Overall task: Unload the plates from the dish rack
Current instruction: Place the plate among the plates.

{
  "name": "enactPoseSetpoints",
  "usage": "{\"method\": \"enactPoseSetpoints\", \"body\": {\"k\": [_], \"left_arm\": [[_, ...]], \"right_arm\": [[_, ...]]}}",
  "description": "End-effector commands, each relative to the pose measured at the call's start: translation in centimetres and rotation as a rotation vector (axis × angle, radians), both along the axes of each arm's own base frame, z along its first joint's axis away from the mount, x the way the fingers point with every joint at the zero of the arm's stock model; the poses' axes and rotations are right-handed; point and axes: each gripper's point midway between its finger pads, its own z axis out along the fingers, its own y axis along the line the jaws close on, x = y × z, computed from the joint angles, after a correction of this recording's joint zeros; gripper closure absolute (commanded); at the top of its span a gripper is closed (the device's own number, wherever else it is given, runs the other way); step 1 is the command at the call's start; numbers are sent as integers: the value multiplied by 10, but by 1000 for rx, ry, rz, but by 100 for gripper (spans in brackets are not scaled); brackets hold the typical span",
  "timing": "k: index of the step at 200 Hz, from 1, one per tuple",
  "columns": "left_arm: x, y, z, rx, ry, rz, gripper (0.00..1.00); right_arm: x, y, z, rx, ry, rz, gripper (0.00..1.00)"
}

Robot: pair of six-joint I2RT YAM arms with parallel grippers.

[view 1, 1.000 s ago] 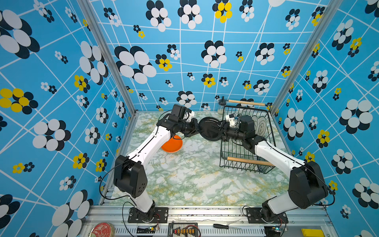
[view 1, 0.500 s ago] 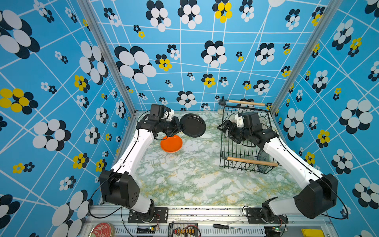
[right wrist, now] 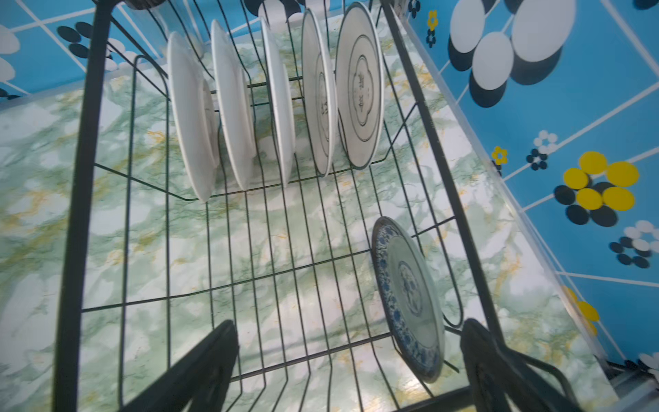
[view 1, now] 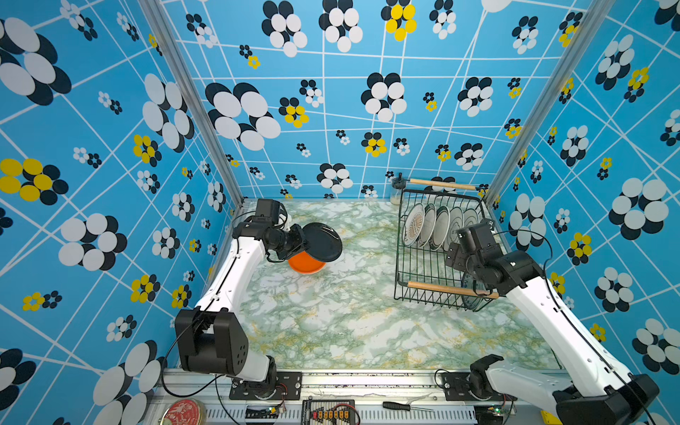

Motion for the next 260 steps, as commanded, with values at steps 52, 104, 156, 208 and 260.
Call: {"method": "enactPoseSetpoints", "body": {"k": [52, 104, 156, 208, 260], "left_arm": [[4, 37, -52, 187, 112, 61, 100], [11, 60, -72, 235, 151, 113, 100], [24, 68, -91, 262, 186, 118, 100], [32, 68, -99, 249, 189, 124, 100], [36, 68, -105, 241, 200, 123, 100]], "right_arm": [[-21, -31, -6, -156, 31, -37, 1], [-20, -32, -4, -165, 37, -28, 1], [-19, -27, -10, -135, 60, -14, 1], [-18, -24, -10, -114, 63, -4, 1], [-14, -17, -16, -89, 75, 15, 1]]}}
